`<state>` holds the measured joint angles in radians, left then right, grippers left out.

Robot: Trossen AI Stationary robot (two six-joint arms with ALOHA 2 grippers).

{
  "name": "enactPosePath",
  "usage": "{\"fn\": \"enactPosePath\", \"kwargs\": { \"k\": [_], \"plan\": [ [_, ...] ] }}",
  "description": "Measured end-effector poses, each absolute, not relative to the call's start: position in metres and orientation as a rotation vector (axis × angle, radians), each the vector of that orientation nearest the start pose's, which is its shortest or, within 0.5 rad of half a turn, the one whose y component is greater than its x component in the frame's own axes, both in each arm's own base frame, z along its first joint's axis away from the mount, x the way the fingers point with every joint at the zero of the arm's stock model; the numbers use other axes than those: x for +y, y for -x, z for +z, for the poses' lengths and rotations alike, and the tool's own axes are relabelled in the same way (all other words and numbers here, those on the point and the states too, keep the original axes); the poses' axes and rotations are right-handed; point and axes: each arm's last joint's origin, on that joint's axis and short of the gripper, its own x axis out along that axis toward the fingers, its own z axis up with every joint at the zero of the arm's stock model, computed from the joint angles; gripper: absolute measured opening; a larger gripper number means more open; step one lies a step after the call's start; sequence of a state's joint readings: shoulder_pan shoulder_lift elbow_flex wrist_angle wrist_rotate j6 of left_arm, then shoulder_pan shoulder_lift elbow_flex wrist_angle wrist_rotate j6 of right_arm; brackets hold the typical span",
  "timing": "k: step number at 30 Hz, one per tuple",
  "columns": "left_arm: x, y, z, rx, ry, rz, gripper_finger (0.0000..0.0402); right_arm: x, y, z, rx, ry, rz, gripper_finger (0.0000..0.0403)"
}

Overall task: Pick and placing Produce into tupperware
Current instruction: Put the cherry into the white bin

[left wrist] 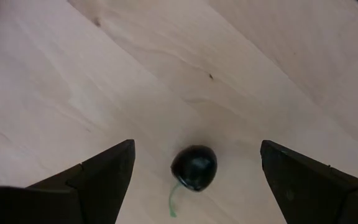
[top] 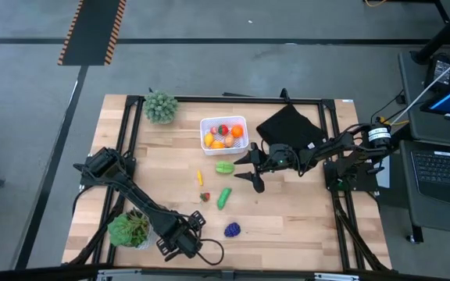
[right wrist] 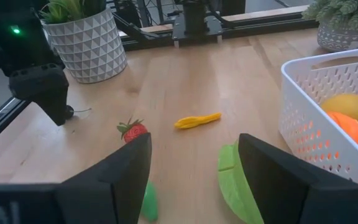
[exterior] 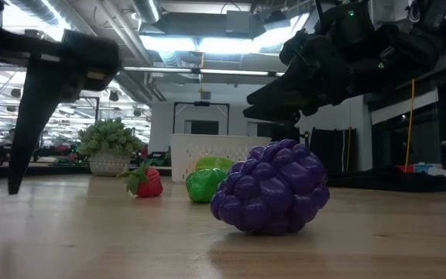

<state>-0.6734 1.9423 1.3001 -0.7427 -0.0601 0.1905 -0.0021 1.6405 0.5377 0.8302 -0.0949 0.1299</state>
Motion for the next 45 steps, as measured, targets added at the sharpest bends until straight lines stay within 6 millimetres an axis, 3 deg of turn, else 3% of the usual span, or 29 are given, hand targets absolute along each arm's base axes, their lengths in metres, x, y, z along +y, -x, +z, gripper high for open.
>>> {"fn": "enactPosePath", "kwargs": {
  "k": [16, 28, 45],
  "plan": [
    [-0.222, -0.285, 0.15, 1.294, -0.666, -0.638, 0.0335, 0.002, -0.295, 0.149, 0.278, -0.143, 0.075, 0.0243],
    [-0.22, -0.283, 0.143, 1.287, -0.645, -0.656, 0.0264, 0.004, -0.295, 0.149, 0.278, -0.142, 0.082, 0.0243],
    [-0.215, -0.285, 0.141, 1.3, -0.612, -0.671, 0.0203, 0.008, -0.296, 0.15, 0.267, -0.14, 0.096, 0.0243]
  ]
}}
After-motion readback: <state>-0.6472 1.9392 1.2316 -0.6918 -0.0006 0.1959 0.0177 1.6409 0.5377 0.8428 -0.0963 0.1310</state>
